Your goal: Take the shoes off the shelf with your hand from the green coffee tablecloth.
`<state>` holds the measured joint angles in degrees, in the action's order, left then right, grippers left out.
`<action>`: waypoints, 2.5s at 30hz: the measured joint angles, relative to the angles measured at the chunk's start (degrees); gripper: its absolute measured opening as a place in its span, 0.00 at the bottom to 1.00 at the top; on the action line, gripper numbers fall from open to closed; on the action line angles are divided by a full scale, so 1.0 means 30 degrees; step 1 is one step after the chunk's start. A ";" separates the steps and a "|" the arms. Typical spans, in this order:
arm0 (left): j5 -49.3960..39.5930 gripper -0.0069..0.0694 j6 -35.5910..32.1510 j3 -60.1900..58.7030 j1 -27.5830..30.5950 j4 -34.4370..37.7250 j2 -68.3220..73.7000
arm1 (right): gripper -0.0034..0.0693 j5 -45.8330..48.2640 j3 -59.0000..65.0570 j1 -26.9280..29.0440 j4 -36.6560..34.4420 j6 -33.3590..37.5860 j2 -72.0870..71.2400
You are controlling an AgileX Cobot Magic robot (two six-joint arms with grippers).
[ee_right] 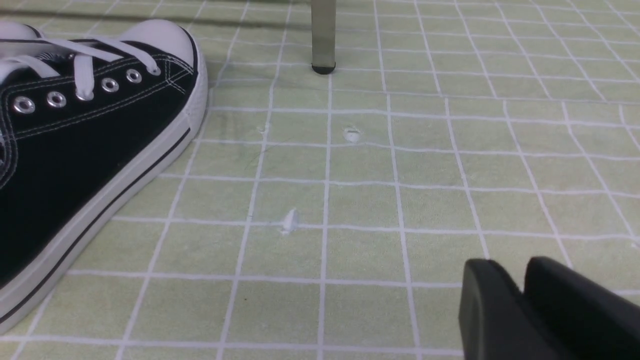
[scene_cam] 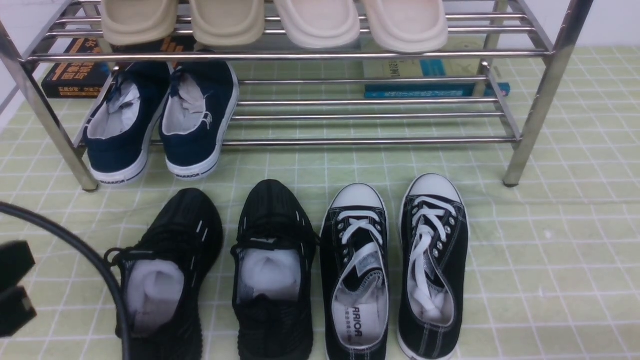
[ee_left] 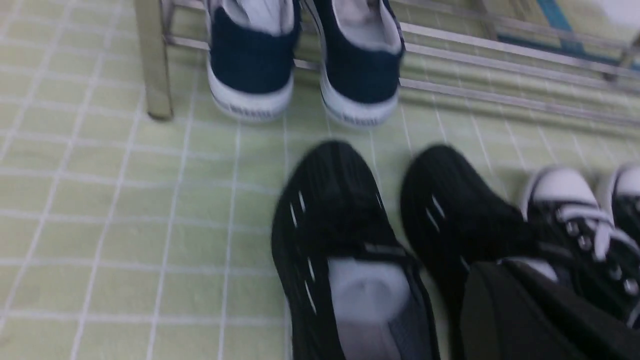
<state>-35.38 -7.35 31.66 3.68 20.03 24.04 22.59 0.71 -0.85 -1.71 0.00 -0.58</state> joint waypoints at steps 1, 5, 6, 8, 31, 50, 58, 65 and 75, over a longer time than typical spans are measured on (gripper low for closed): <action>0.0215 0.10 0.0000 -0.0124 0.0000 0.0000 0.0000 | 0.23 0.0000 0.0000 0.0000 0.0000 0.0000 0.0000; 0.0486 0.11 0.0000 -0.0363 0.0000 -0.0042 0.0000 | 0.23 0.0000 0.0000 0.0000 0.0000 0.0000 0.0000; 0.0486 0.11 0.0000 -0.0379 0.0000 -0.0061 0.0000 | 0.23 0.0000 0.0000 0.0000 0.0000 0.0000 0.0000; 0.0486 0.11 0.0000 -0.0384 0.0000 -0.0096 0.0000 | 0.23 0.0000 0.0000 0.0000 0.0000 0.0000 0.0000; 0.3010 0.14 0.2085 -0.3579 -0.1082 -0.4427 -0.2551 | 0.26 0.0000 0.0000 0.0000 0.0000 0.0000 0.0000; 0.4990 0.16 0.7505 -1.1001 -0.2591 -0.9925 -0.8215 | 0.30 0.0000 0.0000 0.0000 0.0000 0.0000 0.0000; 0.4975 0.17 0.7468 -1.1001 -0.2591 -0.9908 -0.8215 | 0.32 0.0000 0.0000 0.0000 0.0000 0.0000 0.0000; 0.4939 0.17 0.7507 -1.1001 -0.2591 -0.9871 -0.8215 | 0.33 0.0000 0.0000 0.0000 0.0000 0.0000 0.0000; 0.4918 0.19 0.7507 -1.1001 -0.2591 -0.9871 -0.8215 | 0.36 0.0000 0.0000 0.0000 0.0000 0.0000 0.0000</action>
<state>-20.62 15.17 -1.34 -4.09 -9.58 -0.61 22.59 0.71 -0.85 -1.71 0.00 -0.58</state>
